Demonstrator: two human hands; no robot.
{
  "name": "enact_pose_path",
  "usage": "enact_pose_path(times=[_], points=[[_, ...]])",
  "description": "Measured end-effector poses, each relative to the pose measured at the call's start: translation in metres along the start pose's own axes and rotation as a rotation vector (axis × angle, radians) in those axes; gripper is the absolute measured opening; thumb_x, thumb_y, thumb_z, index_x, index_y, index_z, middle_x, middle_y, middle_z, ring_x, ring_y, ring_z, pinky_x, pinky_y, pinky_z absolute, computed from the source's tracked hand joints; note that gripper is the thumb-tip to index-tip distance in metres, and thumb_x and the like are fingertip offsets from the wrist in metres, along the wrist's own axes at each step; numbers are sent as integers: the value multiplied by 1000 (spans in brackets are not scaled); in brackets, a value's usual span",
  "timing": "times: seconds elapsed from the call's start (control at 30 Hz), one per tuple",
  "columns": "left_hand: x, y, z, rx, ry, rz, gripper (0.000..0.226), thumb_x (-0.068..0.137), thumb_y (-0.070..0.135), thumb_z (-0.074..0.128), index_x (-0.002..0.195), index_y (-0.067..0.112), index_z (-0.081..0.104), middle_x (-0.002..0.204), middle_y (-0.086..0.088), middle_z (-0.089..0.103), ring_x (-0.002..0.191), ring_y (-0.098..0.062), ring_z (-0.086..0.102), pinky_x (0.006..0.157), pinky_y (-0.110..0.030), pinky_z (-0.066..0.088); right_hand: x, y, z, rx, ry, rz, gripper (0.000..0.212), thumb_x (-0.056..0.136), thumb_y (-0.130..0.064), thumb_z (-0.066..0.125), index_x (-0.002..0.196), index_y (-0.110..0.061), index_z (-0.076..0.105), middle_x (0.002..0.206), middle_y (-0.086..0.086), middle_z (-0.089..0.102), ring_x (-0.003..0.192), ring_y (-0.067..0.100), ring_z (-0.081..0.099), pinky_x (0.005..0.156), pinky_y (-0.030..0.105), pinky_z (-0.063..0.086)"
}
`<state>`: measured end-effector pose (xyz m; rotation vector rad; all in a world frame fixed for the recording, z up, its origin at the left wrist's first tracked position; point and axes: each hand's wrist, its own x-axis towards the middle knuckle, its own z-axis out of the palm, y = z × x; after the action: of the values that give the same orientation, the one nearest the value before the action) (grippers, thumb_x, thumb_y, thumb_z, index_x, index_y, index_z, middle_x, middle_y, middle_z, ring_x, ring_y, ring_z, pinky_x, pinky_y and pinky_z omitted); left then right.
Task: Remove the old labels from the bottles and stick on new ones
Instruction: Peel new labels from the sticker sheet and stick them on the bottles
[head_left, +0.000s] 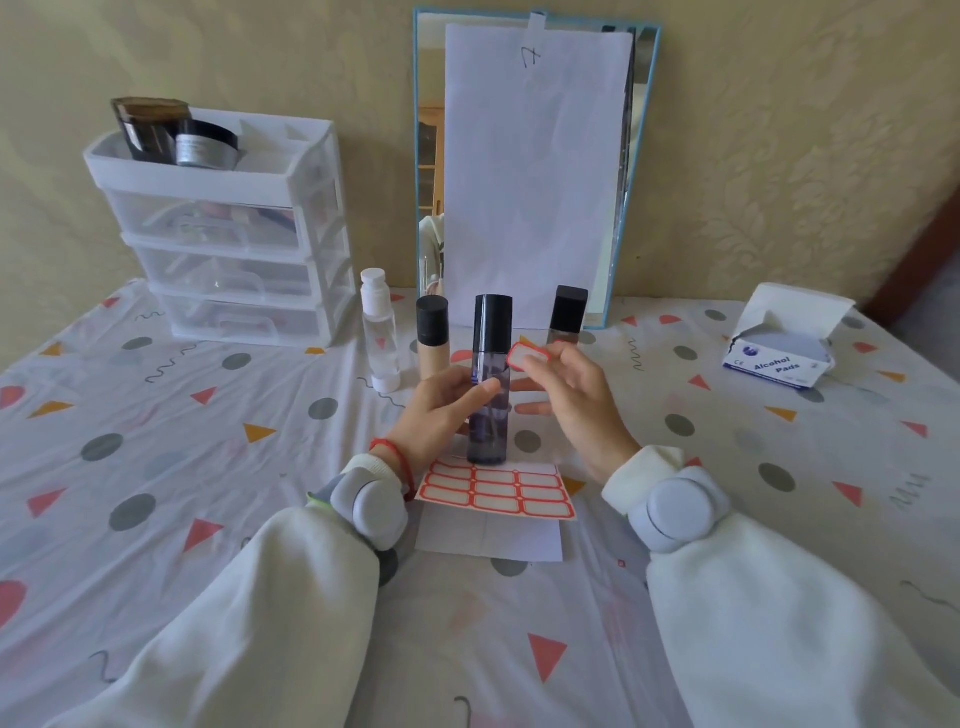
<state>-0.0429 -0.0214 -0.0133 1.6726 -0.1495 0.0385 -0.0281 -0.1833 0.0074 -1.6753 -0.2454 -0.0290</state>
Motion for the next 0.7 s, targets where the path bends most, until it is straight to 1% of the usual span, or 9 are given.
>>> enact_pose_path(times=[0.07,0.17,0.2,0.27,0.37,0.47,0.57,0.63,0.7], points=[[0,0,1,24,4,22,28,94,28,55,109,5,60,96,-3,71,86,-10,70,69,-22,57,0,-1,2,-61,-15,-20,32,90,-36,61,111,-12,61,107,2,67,99,14,65,82,35,58],[0,-1,1,22,9,54,29,92,25,57,110,2,60,94,-3,72,85,-12,71,70,-25,58,1,-1,2,-91,-26,-36,26,89,-35,64,99,-11,65,94,-1,69,89,8,65,68,18,54],[-1,-2,1,22,11,61,29,91,25,58,109,3,60,94,-3,72,84,-12,71,70,-26,58,2,0,2,-100,-26,-32,25,88,-35,64,96,-11,66,91,-2,69,87,7,65,65,15,53],[-1,-2,0,28,11,73,23,89,25,60,105,8,61,92,0,73,84,-10,71,67,-23,57,4,2,2,-138,-21,-29,26,88,-37,65,95,-12,66,92,-2,69,88,9,65,64,13,52],[-1,-1,0,26,-1,79,15,86,28,61,98,18,61,86,11,72,82,-5,71,63,-17,54,6,3,3,-183,-9,-38,29,87,-41,64,97,-14,66,93,-2,68,87,9,64,61,10,50],[-1,-1,0,19,4,80,19,84,32,62,98,19,61,88,9,73,84,-7,71,64,-19,55,7,3,3,-209,7,-43,30,87,-43,63,97,-14,65,93,-1,67,88,10,63,64,13,51],[-1,-1,0,0,7,87,16,86,29,62,98,19,62,86,7,74,83,-12,71,65,-20,56,7,3,4,-217,8,-45,30,87,-42,64,96,-14,65,94,0,67,91,13,63,73,25,57],[-2,-1,0,-6,8,95,17,84,31,62,97,20,62,84,8,75,83,-20,71,65,-22,57,7,2,5,-226,6,-52,30,87,-41,64,96,-13,65,94,1,67,92,15,64,78,32,58],[-2,0,1,-10,4,97,22,81,35,62,98,21,62,85,6,75,84,-28,70,67,-25,58,7,2,5,-249,9,-66,30,88,-40,64,97,-12,65,94,1,66,92,15,63,78,32,57]])
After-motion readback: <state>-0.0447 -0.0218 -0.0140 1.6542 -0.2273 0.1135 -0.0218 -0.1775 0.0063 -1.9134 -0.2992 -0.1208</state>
